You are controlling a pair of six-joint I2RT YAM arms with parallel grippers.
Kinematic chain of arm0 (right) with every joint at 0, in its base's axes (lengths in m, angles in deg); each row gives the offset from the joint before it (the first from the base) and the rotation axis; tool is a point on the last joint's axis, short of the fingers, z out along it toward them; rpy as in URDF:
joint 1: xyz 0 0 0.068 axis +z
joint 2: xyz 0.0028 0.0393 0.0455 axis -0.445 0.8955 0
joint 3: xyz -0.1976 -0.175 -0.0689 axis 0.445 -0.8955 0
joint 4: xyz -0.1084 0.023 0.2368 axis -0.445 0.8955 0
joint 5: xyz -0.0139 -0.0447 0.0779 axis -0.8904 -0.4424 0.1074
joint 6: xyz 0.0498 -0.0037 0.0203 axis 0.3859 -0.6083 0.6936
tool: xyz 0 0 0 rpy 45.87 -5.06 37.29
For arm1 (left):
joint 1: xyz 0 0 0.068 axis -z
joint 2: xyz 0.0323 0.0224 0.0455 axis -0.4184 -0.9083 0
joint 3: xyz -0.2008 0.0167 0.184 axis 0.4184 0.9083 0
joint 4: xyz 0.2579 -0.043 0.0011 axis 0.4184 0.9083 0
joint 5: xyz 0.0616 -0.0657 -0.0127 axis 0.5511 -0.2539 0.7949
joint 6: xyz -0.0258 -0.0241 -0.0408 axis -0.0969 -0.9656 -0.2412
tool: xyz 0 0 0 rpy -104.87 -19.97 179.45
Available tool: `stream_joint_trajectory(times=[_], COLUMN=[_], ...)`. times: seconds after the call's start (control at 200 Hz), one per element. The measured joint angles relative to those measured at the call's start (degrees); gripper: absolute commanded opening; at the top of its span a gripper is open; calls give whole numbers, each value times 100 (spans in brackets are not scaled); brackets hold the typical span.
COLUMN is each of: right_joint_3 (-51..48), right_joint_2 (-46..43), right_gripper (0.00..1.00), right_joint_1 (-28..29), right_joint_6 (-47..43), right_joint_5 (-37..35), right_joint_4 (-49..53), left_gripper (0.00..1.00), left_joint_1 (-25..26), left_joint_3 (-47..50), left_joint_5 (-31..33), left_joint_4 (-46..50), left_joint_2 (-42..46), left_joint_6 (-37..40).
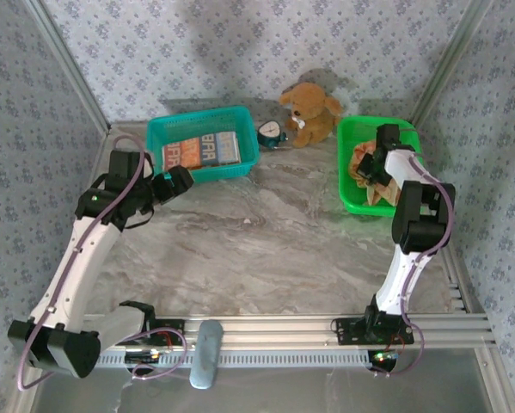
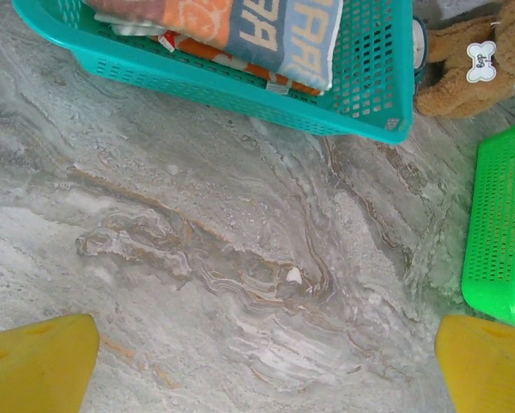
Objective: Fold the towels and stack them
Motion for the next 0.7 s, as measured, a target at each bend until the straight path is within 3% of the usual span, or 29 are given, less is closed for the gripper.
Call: stream_joint_trajectory(times=[0.21,0.37,0.5,0.7], right_joint_3=[-9,275,894,1700], right_joint_2=[-1464,-2656,-3027,-3108], right_gripper=[0,0,0,0], right_joint_1=[85,487,1104,2529], right_joint_6=[-52,-155,-282,-437], right_joint_5=[-448,-632,-745,-957], right_joint_4=[28,85,267,616], left_gripper=[100,99,100,100], left_joint_1=[0,0,2,2], left_joint_3=[129,142,142,142], left_joint_5=[-7,-52,-68,-66], left_joint_4=[-11,-90,-92,-85], left_joint_2=[-2,-85,-149,-155], left_joint_6=[-17,-20,-15,-11])
